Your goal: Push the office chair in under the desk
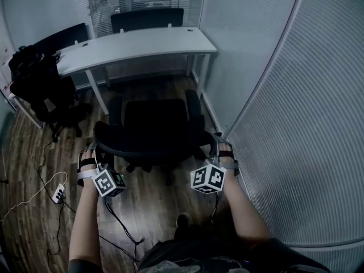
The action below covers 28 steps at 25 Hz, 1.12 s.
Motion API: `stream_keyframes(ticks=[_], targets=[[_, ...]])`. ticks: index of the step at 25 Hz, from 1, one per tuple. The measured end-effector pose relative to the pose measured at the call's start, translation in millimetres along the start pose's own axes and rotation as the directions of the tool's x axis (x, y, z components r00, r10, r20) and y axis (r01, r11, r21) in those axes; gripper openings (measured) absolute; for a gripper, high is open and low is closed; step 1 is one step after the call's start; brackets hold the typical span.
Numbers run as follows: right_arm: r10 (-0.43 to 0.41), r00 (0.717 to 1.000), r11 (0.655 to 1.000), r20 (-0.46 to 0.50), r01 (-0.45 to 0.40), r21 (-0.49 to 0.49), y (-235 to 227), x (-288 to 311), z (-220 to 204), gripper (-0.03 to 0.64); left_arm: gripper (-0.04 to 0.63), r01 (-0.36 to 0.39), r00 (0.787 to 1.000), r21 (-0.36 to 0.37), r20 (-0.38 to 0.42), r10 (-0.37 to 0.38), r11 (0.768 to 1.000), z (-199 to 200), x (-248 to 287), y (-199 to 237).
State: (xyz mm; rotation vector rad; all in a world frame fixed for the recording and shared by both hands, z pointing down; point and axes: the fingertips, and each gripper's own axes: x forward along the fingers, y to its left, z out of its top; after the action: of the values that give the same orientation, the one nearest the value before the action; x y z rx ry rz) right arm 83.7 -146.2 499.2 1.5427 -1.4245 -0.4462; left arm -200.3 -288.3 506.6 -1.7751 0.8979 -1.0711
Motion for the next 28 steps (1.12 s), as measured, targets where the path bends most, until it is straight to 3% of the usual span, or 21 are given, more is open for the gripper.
stream_keyframes(ticks=[4,10,16,22,28], targets=[[0.04,0.999,0.999,0.009,-0.04,-0.008,-27.8,36.1,-22.4,0.299,0.229,-0.016,1.0,-0.007,-0.015,0.016,1.0,29.6,26.3,1.8],[0.034,0.999,0.999,0.005,-0.034,-0.011,-51.0,65.8,-42.5,0.299,0.229,-0.011,0.999,-0.013,-0.038,0.011,1.0,56.0,51.2,3.7],[0.044,0.999,0.999,0.027,-0.043,-0.029,-63.8,87.7,-46.5,0.299,0.229,0.009,0.999,-0.021,-0.041,-0.01,1.0,65.9,75.9,8.6],[0.041,0.999,0.998,-0.013,-0.041,-0.055,-80.1,127.2,-52.7,0.293,0.229,-0.015,1.0,-0.012,-0.022,0.015,1.0,76.6,116.5,19.5],[0.048,0.999,0.998,0.008,-0.047,-0.049,-89.6,167.5,-50.8,0.29,0.229,-0.019,1.0,-0.034,-0.002,0.019,0.999,78.8,162.2,27.0]])
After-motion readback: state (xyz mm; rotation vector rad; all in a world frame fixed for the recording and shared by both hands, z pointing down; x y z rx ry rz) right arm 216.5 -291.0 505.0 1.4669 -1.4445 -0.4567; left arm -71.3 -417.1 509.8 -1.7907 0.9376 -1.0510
